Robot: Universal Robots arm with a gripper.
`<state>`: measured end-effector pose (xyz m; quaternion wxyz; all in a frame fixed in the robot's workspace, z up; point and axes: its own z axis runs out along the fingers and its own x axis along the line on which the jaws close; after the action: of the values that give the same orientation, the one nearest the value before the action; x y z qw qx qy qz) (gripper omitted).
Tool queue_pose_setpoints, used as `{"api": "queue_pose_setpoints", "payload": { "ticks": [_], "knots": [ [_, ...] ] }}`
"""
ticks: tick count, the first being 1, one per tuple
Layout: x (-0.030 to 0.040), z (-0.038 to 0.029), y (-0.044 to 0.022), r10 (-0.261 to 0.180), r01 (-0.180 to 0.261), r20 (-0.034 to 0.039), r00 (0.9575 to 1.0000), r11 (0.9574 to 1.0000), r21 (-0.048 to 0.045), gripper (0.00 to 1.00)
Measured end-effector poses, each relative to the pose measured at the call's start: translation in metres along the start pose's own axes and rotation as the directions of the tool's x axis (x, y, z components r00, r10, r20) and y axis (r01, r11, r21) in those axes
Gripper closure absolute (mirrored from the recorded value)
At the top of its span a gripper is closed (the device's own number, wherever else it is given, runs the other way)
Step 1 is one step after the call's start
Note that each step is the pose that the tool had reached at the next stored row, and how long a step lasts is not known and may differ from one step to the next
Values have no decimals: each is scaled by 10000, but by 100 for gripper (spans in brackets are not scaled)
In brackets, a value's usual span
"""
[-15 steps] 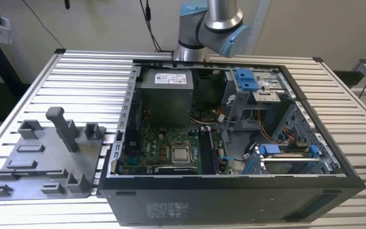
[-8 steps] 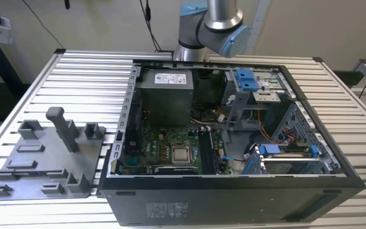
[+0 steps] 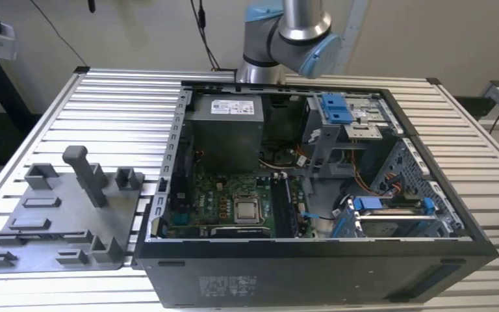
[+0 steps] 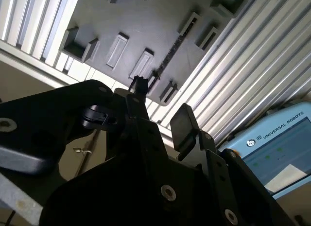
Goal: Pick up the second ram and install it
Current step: 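Pick up the second ram and move it above second insertion slot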
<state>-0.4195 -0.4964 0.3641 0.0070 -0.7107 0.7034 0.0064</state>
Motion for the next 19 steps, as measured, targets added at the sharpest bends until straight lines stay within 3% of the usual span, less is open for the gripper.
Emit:
{"api": "queue_pose_setpoints", "payload": {
  "ticks": [1, 8, 19],
  "knots": [
    [0, 0, 0, -1, 1, 0, 10000, 10000, 0, 52],
    [0, 20, 0, -3, 3, 0, 10000, 10000, 0, 52],
    [7, 130, -21, -4, 4, 1, 10000, 10000, 1, 52]
  ]
}}
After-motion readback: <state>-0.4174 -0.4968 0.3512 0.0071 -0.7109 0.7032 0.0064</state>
